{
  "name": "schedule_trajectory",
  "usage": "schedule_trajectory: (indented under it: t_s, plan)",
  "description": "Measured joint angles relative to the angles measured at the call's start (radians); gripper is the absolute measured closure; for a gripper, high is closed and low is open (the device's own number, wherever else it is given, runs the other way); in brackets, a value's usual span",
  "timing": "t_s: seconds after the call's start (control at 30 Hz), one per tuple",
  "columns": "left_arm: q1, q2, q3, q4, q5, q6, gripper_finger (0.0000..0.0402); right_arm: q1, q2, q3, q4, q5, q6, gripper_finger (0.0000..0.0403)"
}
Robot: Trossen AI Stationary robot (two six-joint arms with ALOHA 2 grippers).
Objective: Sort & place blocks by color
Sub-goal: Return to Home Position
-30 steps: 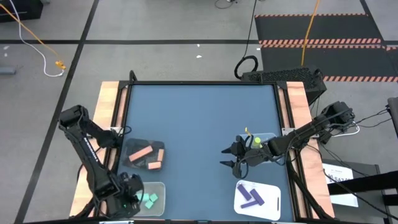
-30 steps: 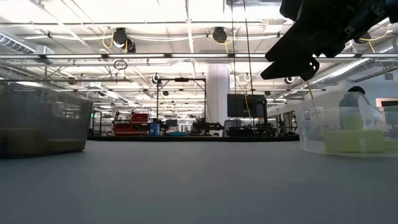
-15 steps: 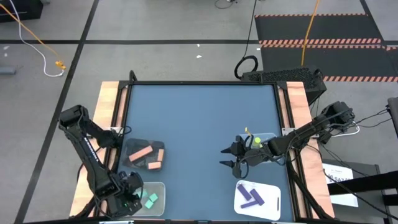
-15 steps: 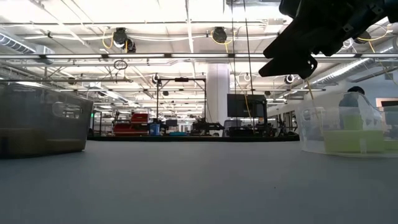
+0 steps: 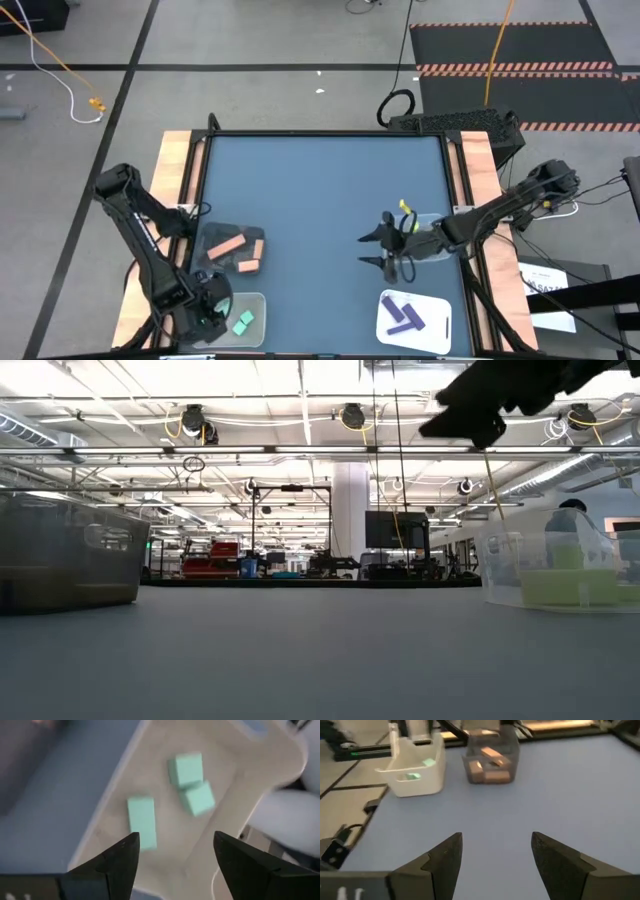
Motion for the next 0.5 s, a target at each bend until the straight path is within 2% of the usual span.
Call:
schedule_trajectory:
  t_s: [0.17, 0.5]
  plan:
    - [0.055, -0.052, 0.0, -0.035, -0.143, 0.079, 0.0146, -0.024, -0.089, 0.001, -0.057, -0.045, -0.095, 0.0174]
    - [0.238, -0.18, 0.0, -0.046, -0.577, 0.562, 0.0146, -0.157, -0.205, 0.0, -0.254, -0.041, -0.108, 0.0174]
